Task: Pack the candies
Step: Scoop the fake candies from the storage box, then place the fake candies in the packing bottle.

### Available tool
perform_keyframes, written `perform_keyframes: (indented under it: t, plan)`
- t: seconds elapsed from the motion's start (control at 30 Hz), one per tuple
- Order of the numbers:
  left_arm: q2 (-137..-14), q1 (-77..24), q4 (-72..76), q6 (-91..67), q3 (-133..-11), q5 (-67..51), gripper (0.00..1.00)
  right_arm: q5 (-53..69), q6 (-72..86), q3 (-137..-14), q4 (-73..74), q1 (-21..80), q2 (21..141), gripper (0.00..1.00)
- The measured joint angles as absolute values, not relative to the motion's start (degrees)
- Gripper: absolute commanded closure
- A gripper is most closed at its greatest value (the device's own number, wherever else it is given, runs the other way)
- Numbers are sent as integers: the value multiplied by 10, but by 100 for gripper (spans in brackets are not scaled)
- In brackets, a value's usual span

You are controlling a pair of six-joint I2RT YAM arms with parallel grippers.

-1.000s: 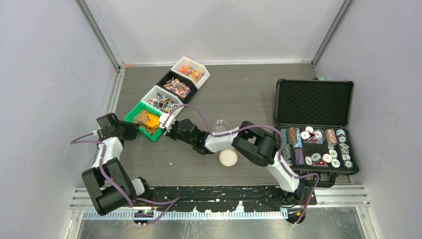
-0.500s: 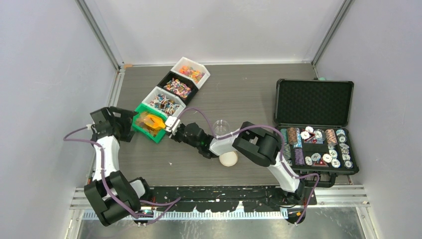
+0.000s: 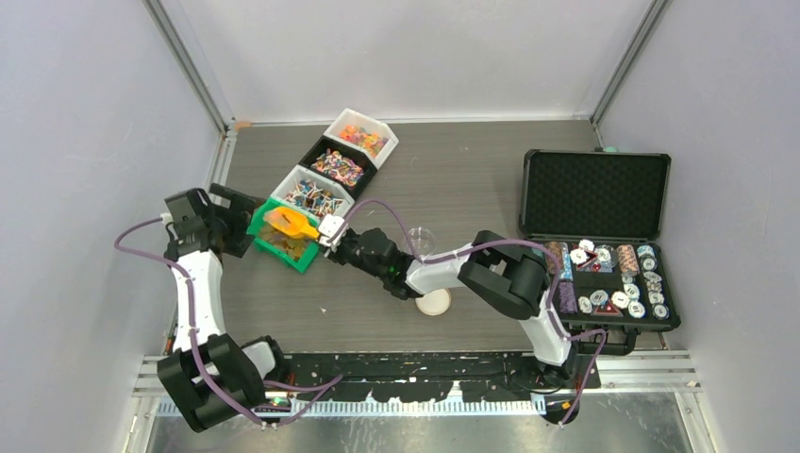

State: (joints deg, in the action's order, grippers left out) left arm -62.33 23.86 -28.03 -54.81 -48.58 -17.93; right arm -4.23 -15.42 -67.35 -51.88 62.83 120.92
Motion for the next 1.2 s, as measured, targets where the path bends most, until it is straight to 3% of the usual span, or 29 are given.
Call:
perform_keyframes:
  t: [0.5, 0.83, 1.2]
  plan:
    - [-632, 170, -294, -473, -584, -266, 0, -75, -185, -543, -539, 616, 1076, 100]
    - [-626, 132, -293, -444, -583, -293, 2, -140, -225, -396, -561, 604, 912, 100]
    - [-594, 124, -265, -400, -487, -275, 3, -180, -249, -301, -486, 604, 690, 100]
